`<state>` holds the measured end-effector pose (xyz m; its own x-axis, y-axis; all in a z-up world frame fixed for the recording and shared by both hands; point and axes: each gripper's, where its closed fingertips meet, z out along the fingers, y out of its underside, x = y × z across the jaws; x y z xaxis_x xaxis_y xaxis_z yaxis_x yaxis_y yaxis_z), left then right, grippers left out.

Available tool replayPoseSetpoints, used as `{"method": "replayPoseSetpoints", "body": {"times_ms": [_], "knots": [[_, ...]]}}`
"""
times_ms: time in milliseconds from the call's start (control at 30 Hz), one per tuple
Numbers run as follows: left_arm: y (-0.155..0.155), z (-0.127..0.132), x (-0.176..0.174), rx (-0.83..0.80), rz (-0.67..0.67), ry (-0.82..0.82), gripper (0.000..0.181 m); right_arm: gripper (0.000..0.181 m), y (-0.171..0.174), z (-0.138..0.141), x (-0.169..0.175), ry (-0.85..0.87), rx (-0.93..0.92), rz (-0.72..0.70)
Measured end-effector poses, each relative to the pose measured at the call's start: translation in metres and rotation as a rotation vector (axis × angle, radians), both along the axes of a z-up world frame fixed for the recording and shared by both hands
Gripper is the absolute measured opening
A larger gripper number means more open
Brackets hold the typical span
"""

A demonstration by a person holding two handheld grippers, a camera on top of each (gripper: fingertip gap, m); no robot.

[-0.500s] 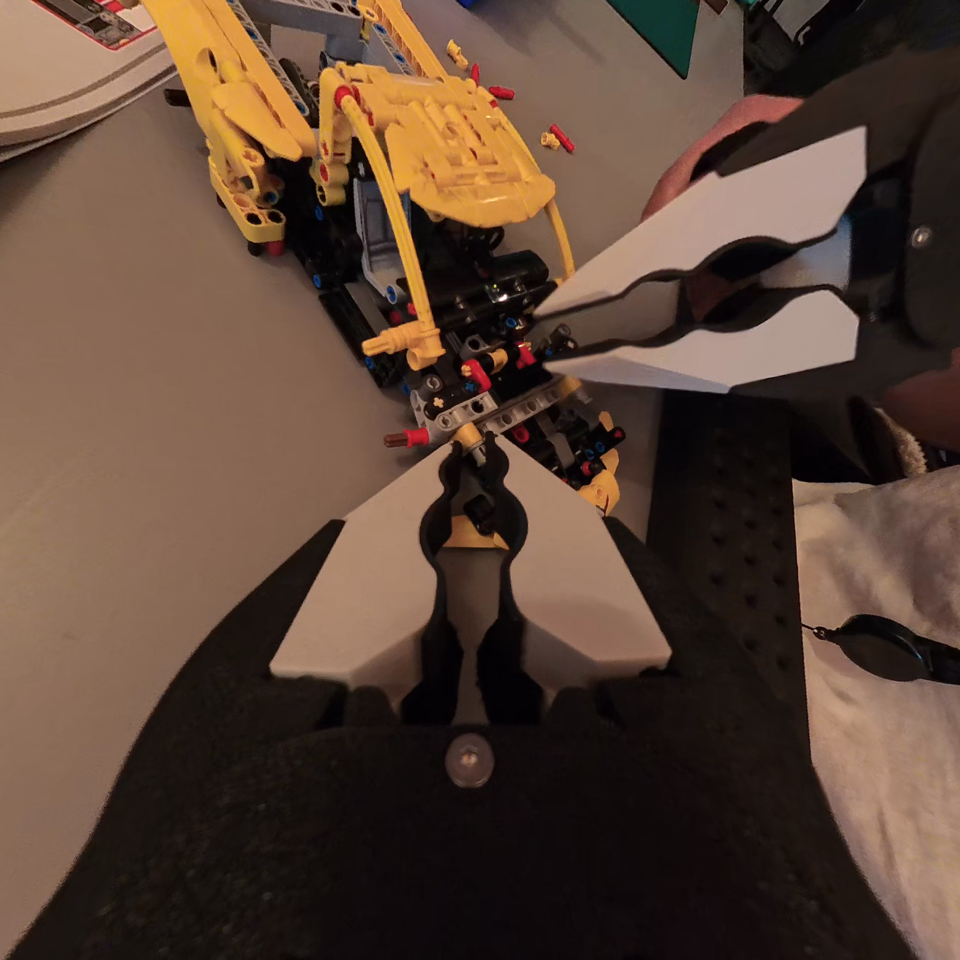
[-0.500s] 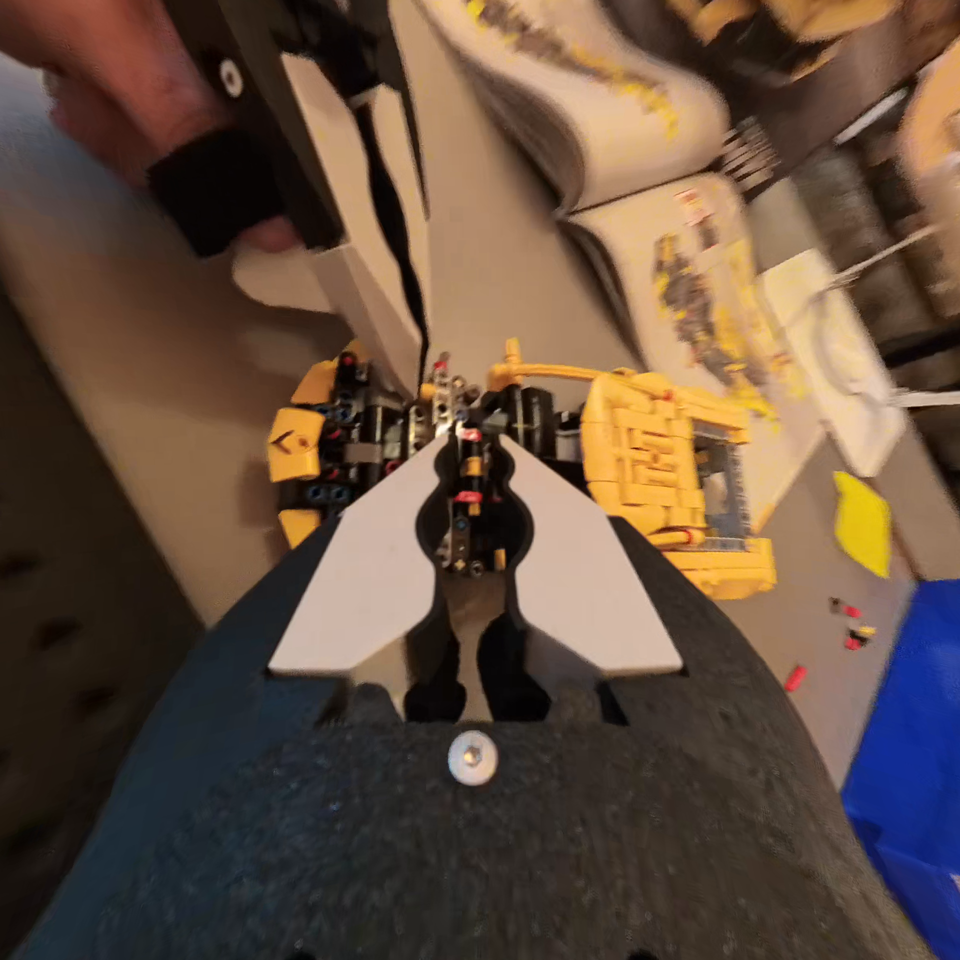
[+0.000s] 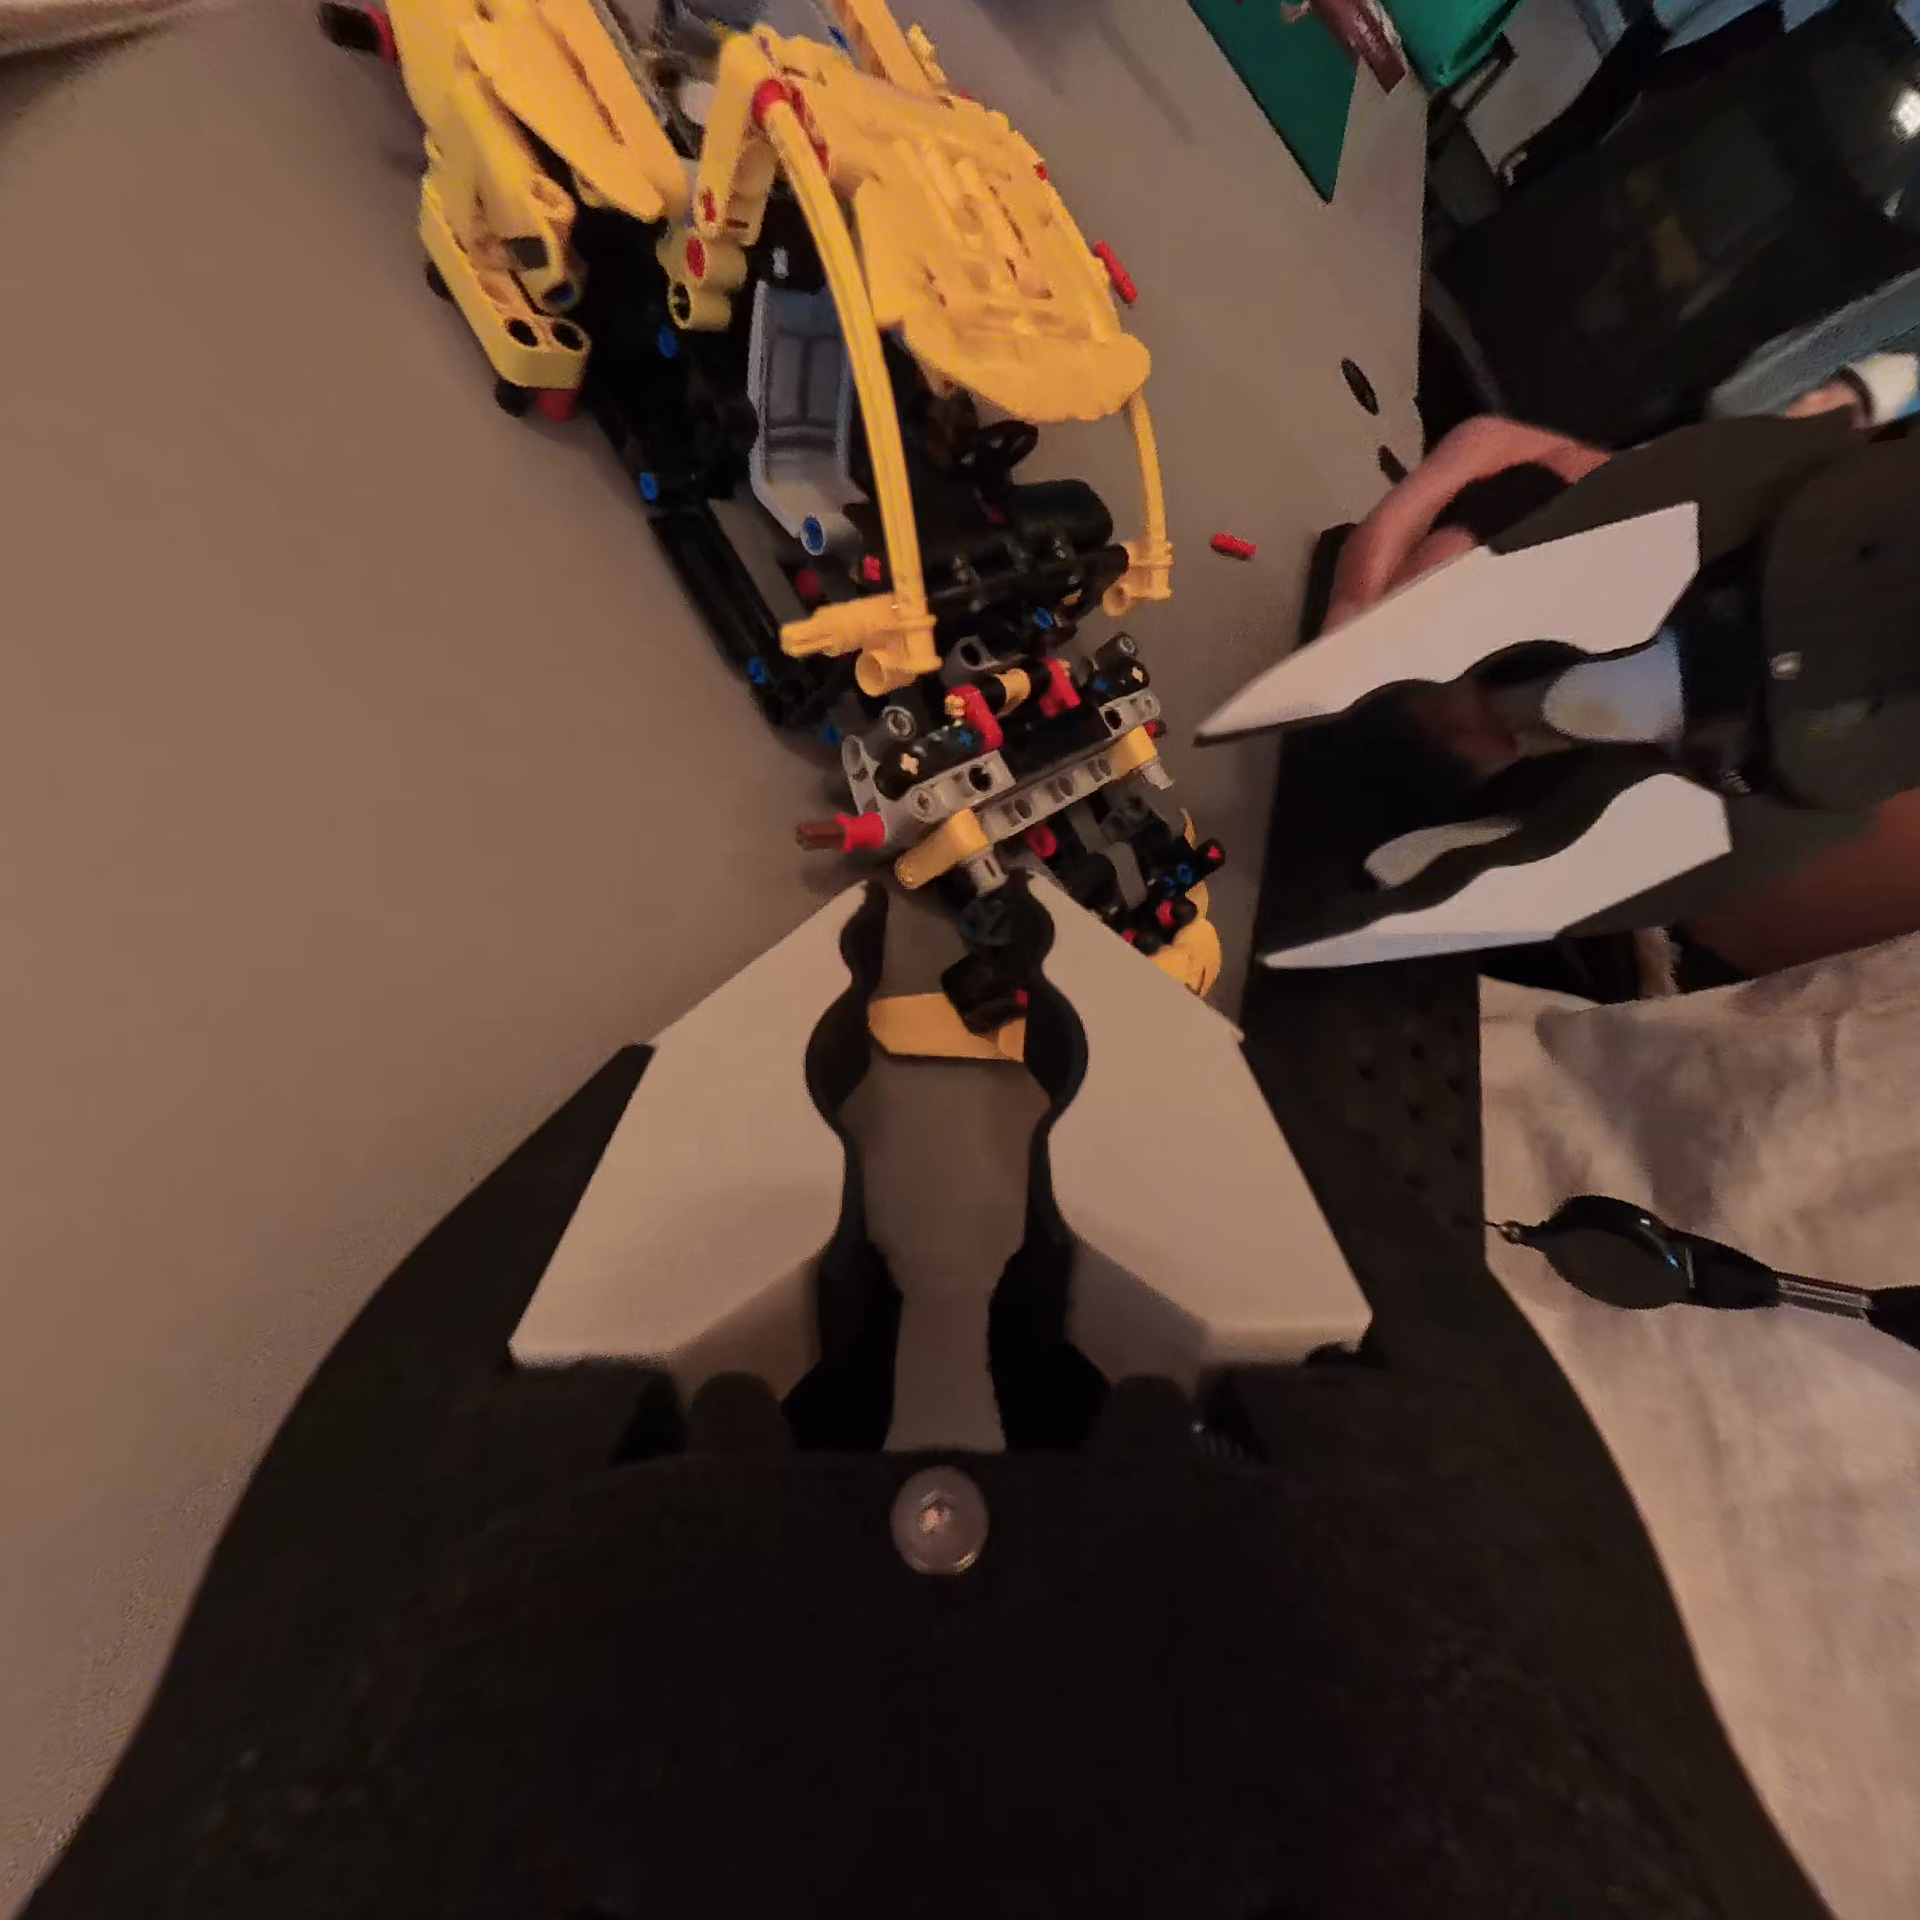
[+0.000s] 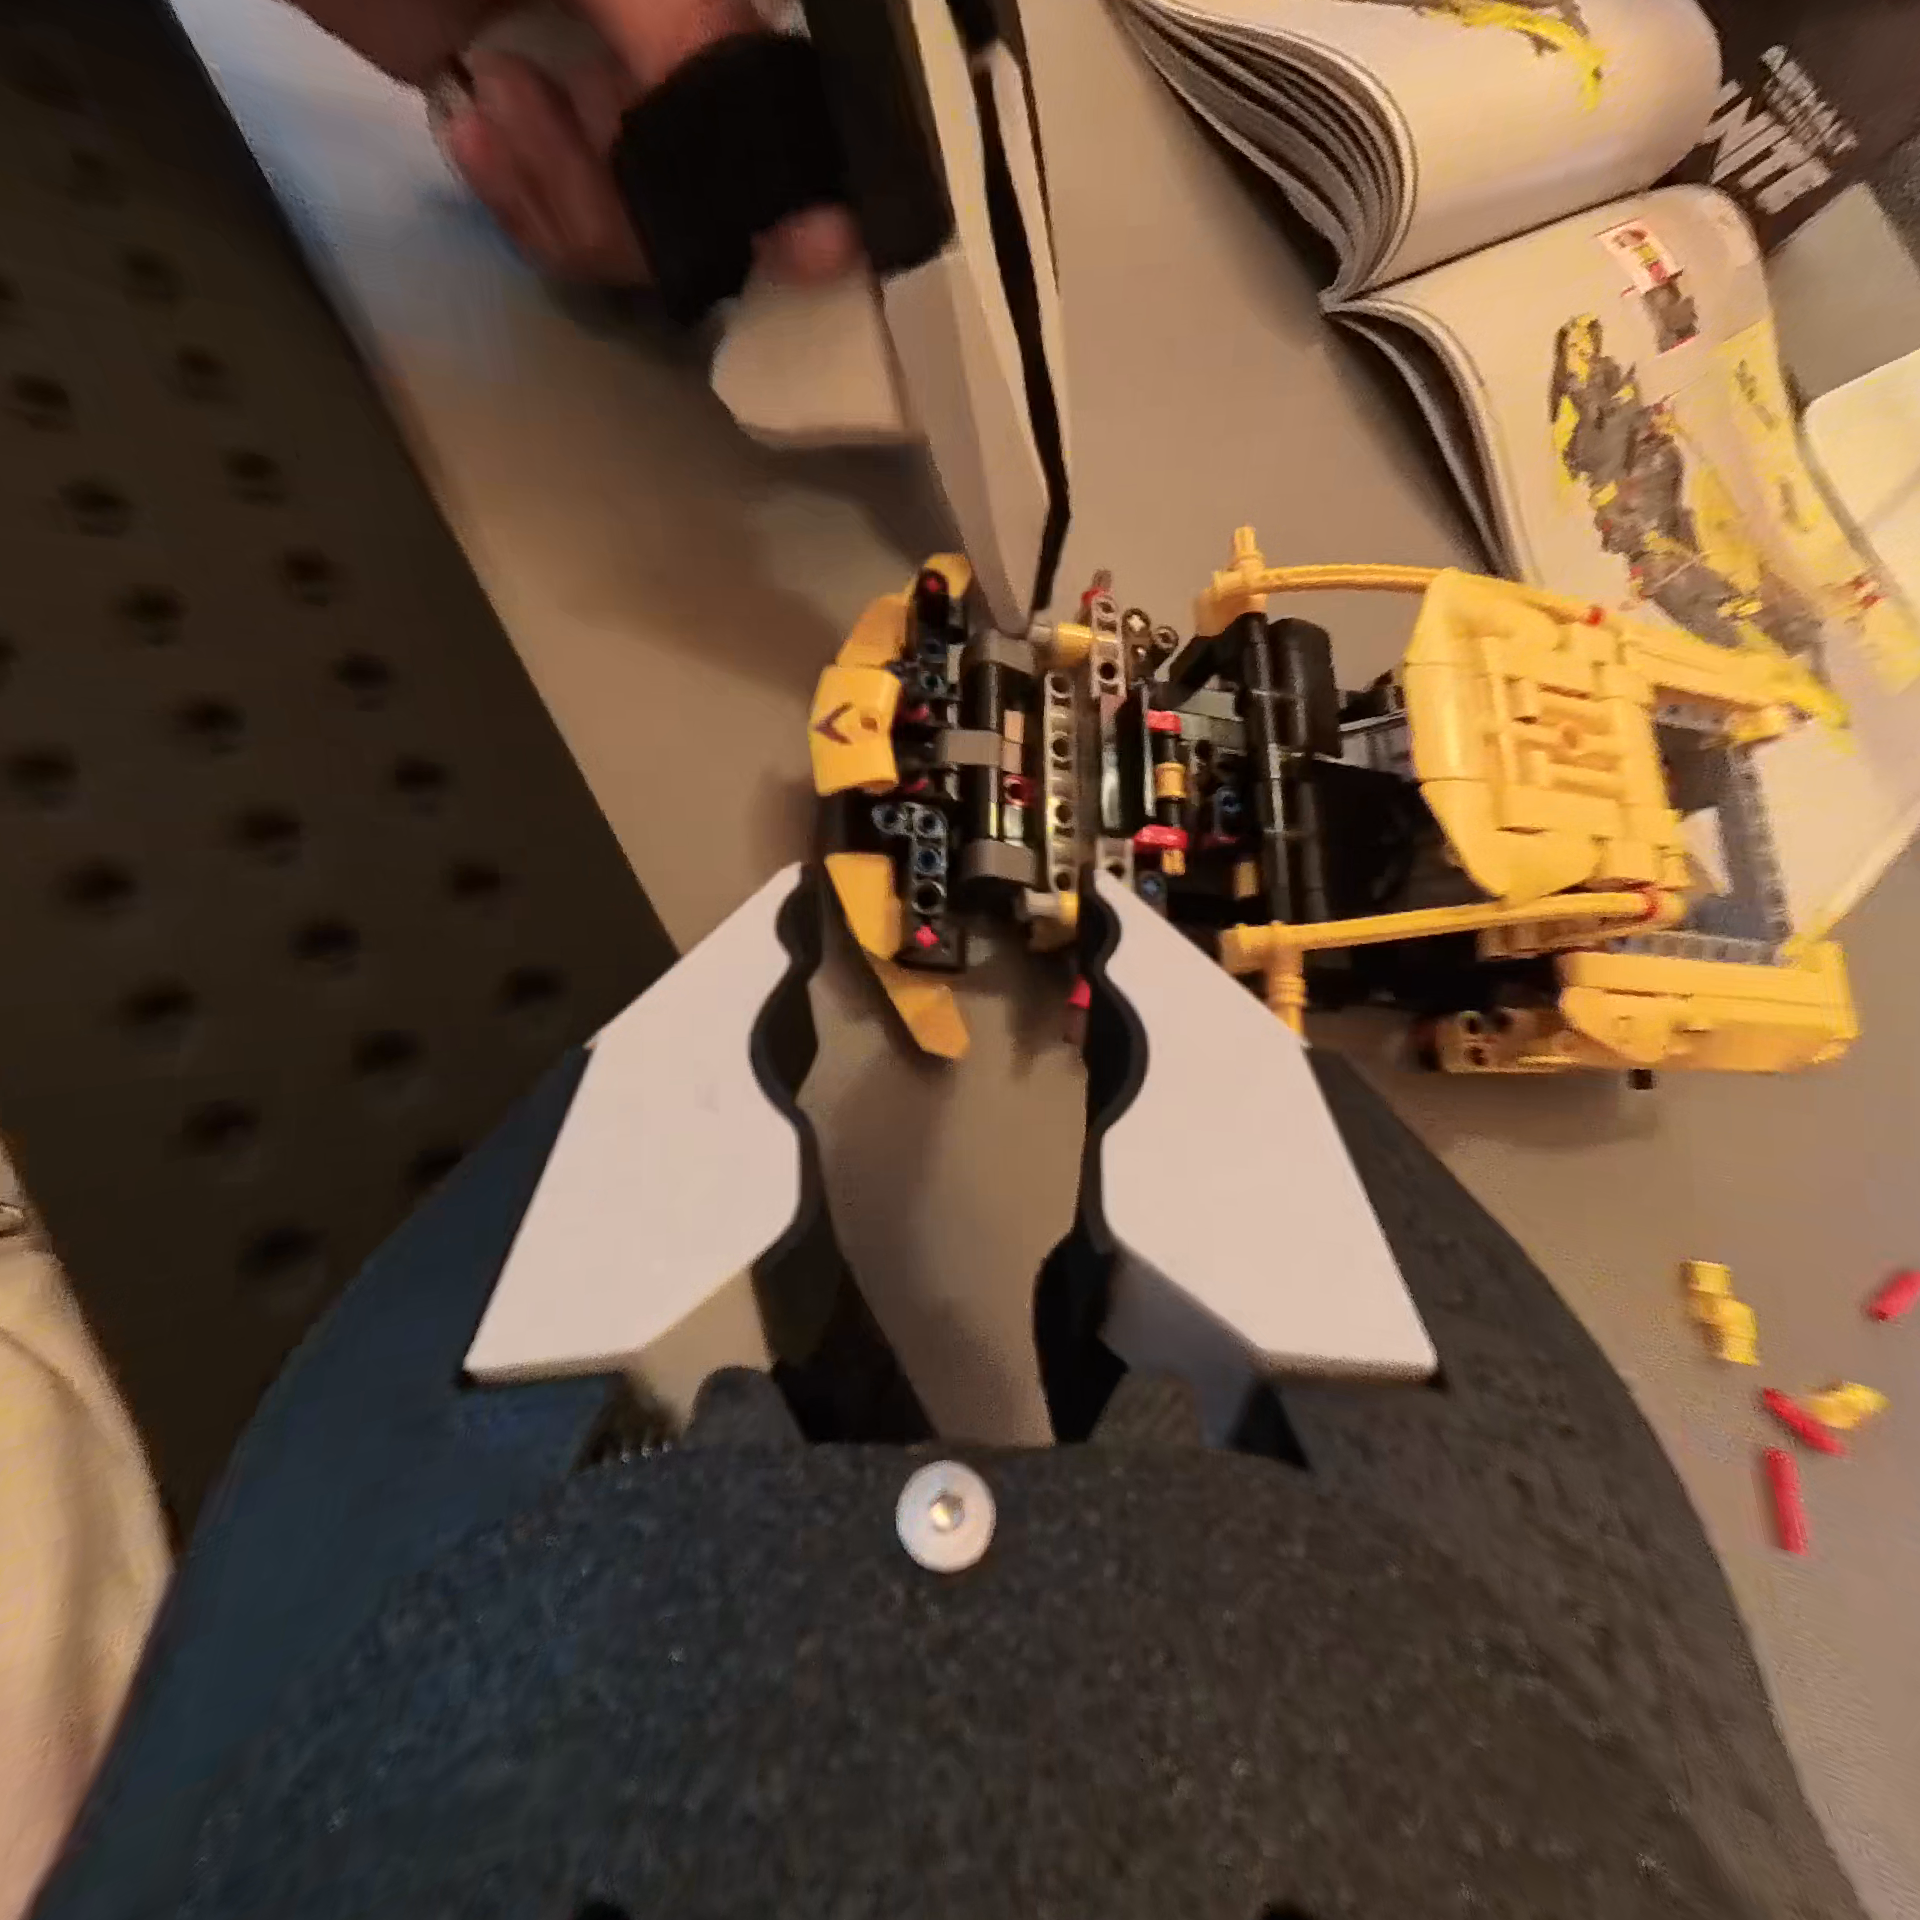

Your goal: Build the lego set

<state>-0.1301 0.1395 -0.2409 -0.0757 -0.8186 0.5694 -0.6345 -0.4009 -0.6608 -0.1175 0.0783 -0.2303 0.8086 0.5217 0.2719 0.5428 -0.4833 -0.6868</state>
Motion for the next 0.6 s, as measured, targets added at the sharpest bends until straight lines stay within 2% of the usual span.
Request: {"method": "replayPoseSetpoints", "body": {"times_ms": [67,167,267,400,467,600], "knots": [[-0.006,0.0,0.005,-0.037,-0.032,0.019,0.022,0.049,0.002,-0.002,-0.002,0.052,-0.002,-0.024],[-0.019,0.004,0.012,-0.098,-0.079,0.02,0.006,0.048,0.005,-0.01,-0.001,0.0,-0.001,-0.033],[-0.022,0.004,0.014,-0.098,-0.087,0.024,0.006,0.047,0.007,-0.015,-0.003,-0.026,-0.049,-0.013],[-0.023,0.004,0.014,-0.084,-0.079,0.023,0.006,0.057,0.006,-0.029,-0.005,-0.045,-0.273,0.052],[-0.021,0.004,0.013,-0.078,-0.072,0.024,0.007,0.045,0.01,-0.027,-0.002,-0.035,-0.346,0.07],[-0.01,0.014,0.006,-0.093,-0.022,-0.021,0.022,0.045,0.008,-0.024,0.001,-0.039,-0.444,0.136]]}}
